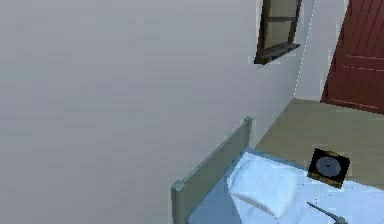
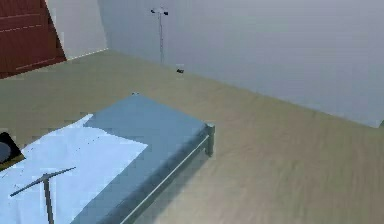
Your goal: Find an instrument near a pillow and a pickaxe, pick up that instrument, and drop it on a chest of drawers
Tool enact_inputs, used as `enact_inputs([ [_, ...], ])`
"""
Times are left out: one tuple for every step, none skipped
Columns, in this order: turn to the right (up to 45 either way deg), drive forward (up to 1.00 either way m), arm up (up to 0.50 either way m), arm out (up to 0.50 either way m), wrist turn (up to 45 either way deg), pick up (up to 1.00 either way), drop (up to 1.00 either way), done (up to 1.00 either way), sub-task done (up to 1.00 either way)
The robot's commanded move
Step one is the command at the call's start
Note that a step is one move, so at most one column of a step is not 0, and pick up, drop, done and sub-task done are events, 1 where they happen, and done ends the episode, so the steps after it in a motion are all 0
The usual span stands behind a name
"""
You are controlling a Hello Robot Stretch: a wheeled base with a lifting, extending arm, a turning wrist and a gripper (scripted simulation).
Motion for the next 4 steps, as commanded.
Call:
enact_inputs([
  [0.0,0.05,0.00,0.00,0.0,0.00,0.00,0.00,0.00],
  [-45.0,0.00,0.00,0.00,0.0,0.00,0.00,0.00,0.00],
  [-45.0,0.00,0.00,0.00,0.0,0.00,0.00,0.00,0.00],
  [-45.0,0.00,0.00,0.00,0.0,0.00,0.00,0.00,0.00],
])
